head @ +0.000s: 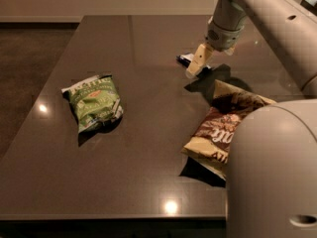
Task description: Move rxbar blueberry near green jalapeno chip bag
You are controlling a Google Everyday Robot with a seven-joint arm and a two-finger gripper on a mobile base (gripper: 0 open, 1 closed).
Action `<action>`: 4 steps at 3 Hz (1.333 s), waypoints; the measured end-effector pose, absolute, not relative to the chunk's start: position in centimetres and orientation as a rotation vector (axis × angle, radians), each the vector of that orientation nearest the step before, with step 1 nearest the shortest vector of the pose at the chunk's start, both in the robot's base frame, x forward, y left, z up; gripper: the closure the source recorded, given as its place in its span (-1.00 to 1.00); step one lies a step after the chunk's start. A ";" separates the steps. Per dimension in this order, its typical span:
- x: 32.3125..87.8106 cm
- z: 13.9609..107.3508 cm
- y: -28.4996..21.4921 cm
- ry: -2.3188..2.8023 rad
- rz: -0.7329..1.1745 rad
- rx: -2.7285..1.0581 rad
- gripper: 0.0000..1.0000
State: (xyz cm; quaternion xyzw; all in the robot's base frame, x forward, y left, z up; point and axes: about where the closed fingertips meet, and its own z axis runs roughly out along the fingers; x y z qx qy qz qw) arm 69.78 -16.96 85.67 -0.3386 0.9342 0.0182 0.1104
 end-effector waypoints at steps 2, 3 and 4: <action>72.2 83.9 -16.3 2.768 0.083 -0.988 -1.00; 73.1 83.8 -15.5 2.761 0.100 -1.001 -0.55; 73.5 84.0 -14.8 2.747 0.112 -1.021 0.09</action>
Offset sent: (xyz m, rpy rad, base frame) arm 0.0348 0.0035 -0.0159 0.0142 0.0653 -0.0105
